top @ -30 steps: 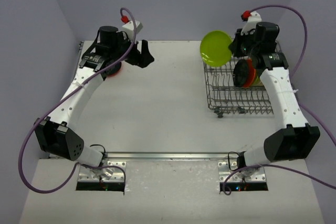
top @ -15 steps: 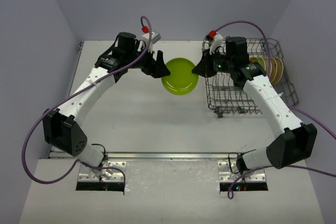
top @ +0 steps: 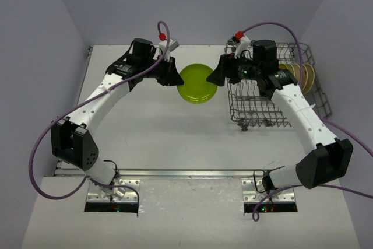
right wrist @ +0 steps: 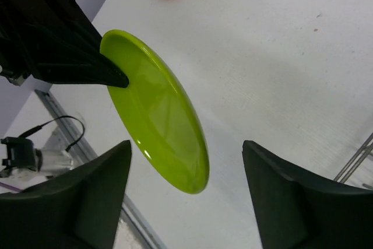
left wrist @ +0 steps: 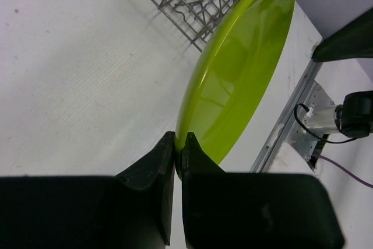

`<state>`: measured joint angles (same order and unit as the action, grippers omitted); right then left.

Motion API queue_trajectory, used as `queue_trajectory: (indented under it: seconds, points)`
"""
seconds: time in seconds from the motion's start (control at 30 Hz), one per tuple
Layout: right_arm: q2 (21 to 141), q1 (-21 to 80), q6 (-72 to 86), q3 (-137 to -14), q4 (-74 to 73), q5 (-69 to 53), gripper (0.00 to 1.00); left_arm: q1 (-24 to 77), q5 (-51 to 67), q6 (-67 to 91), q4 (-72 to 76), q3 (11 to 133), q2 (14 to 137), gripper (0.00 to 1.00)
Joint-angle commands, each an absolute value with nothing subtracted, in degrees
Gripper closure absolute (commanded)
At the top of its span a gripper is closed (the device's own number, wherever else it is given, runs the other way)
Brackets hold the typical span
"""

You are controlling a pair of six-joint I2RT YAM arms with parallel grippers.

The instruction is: Unload the plates from the dish rack

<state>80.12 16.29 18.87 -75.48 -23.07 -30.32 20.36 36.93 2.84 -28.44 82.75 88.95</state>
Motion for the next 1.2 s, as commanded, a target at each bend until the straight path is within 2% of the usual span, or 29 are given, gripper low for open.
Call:
queue_trajectory:
  seconds: [0.0,0.03,0.17,0.43,0.67,0.87,1.03,1.17]
  points:
    - [79.4,13.4,22.0,-76.3,-21.1,-28.1,0.05,12.9,36.1,1.5,-29.2,83.8,89.9,1.00]
    - [79.5,11.8,22.7,-75.9,-21.1,-28.7,0.01,8.8,36.9,2.1,-29.6,84.6,91.2,1.00]
    - [80.3,6.3,23.7,-75.4,-23.0,-29.5,0.01,-5.7,35.1,3.7,-33.6,91.8,99.0,1.00]
    - [78.8,4.8,18.6,-72.0,-25.5,-23.2,0.01,-18.1,26.9,4.3,-42.5,110.5,118.7,1.00]
    - [78.5,4.7,17.8,-70.5,-25.9,-22.8,0.01,-21.0,26.5,6.1,-41.9,115.6,126.4,0.99]
    - [79.1,4.7,17.5,-71.0,-27.0,-22.9,0.01,-21.3,25.0,6.7,-40.7,116.3,129.8,0.93]
    - [79.6,4.7,17.5,-71.8,-27.4,-23.5,0.01,-21.7,25.3,7.7,-40.2,117.1,131.6,0.83]
    - [79.7,4.7,17.8,-72.0,-27.7,-23.9,0.01,-22.5,27.1,9.3,-40.2,118.5,133.1,0.82]
